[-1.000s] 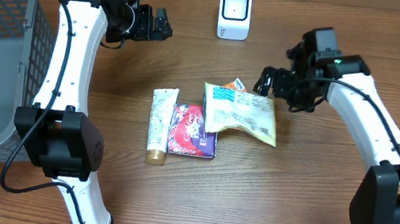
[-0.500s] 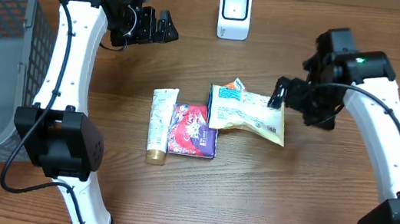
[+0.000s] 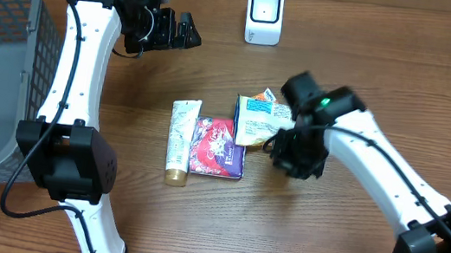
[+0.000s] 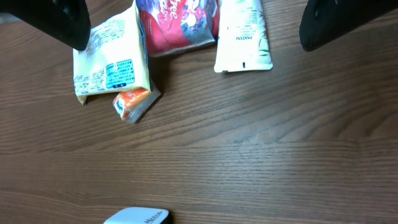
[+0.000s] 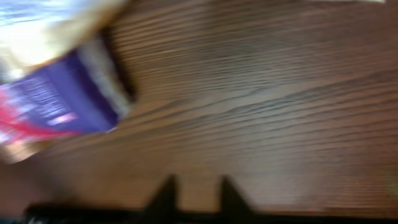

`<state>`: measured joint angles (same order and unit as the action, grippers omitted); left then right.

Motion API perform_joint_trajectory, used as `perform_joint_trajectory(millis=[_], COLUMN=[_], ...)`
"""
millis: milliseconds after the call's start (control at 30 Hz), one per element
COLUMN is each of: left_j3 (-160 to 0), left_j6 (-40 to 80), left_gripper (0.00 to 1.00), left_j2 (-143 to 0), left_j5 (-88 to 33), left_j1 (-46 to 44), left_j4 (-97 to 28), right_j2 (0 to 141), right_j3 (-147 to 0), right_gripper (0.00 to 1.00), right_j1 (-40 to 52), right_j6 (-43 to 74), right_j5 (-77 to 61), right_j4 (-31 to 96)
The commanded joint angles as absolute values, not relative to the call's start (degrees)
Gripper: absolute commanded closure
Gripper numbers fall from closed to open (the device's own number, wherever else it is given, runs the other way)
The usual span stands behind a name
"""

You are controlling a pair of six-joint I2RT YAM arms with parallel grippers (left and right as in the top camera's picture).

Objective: Scan the item barcode

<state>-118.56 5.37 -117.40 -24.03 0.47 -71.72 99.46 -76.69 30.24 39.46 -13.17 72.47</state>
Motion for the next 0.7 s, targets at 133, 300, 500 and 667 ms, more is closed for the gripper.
perform_joint_trajectory(millis=[133,300,500,667], left_j3=[-119.5,-119.5,-119.5,-119.5], left_j6=[3.9,3.8,3.8,3.8], left_gripper=[0.0,0.0,0.0,0.01], left_j2=[-116.5,-116.5,-116.5,-116.5], left_j5=[-24.9,-24.9,-24.9,-24.9], left_j1=[0.4,0.4,0.4,0.4], left_j4=[-72.0,-72.2,-72.2,-72.2], right_j2=[98.6,100.7,103.3,104.6], right_j3=[-62.0,-59.4,-59.4,-59.4], right_gripper=[0.96,0.96,0.95,0.91], right_j1=[29.8,28.8,23.6,17.4], right_j6=[40.6,40.4,34.9,31.0], right_j5=[-10.7,-8.8,-5.5,-3.7], right_j4=[50.0,44.9,41.7,35.7])
